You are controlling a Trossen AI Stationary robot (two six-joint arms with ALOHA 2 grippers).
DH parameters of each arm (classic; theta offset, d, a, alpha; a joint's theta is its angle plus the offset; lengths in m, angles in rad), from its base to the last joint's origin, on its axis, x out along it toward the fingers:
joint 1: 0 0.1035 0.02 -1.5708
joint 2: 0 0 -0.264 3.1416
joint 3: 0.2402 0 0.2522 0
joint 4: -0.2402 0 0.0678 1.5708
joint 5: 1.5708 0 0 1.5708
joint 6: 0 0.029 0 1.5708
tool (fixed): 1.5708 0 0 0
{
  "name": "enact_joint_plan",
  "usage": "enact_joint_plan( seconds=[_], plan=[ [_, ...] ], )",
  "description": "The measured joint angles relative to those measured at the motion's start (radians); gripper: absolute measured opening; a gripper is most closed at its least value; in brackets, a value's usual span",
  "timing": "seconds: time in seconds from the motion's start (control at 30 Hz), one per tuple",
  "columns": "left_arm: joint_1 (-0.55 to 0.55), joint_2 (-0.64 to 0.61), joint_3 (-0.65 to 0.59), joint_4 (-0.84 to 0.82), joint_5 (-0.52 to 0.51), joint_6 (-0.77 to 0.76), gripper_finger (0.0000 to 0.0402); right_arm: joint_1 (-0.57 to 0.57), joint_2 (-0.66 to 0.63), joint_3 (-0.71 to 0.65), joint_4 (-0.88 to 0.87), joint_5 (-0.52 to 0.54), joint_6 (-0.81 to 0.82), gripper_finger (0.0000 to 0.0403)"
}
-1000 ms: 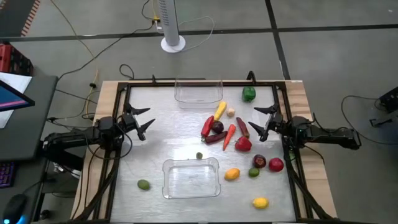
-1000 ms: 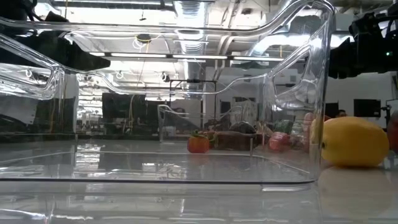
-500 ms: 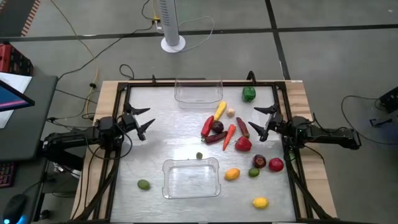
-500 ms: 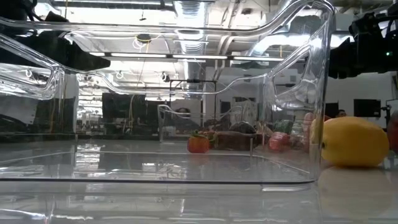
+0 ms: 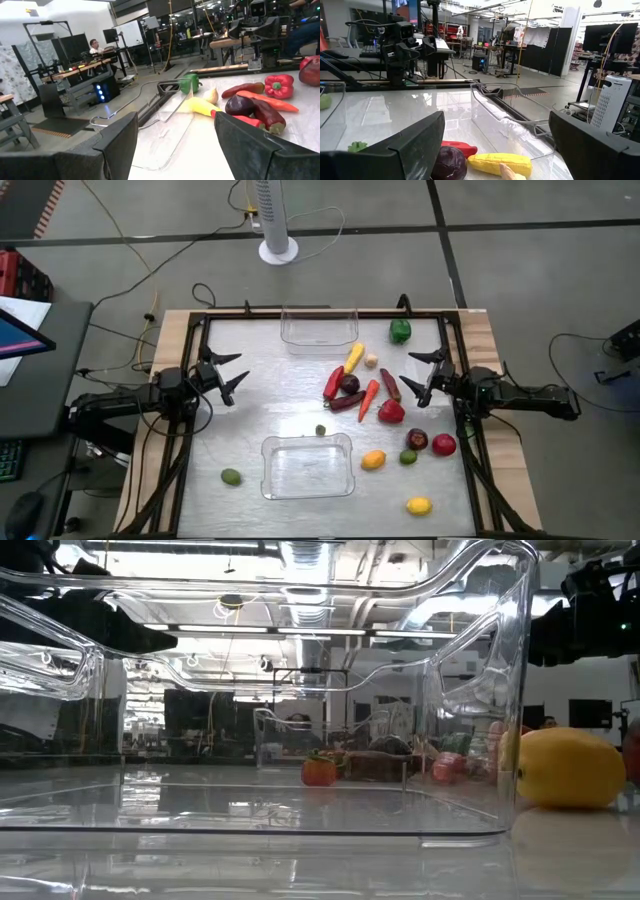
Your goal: Sort produce into baskets
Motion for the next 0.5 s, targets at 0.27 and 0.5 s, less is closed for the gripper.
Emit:
enact_joint_plan(
  seconds=[0.27, 0.5],
  plan=[
    [0.000, 0.000, 0.000, 0.006, 0.001, 0.034, 0.0251, 0.000, 0.000, 0.000, 0.000, 0.000, 0.000, 0.0384],
    [0.000, 0.000, 0.000, 0.094, 0.086, 0.163, 0.0251, 0.000, 0.000, 0.000, 0.000, 0.000, 0.000, 0.0384]
  ],
)
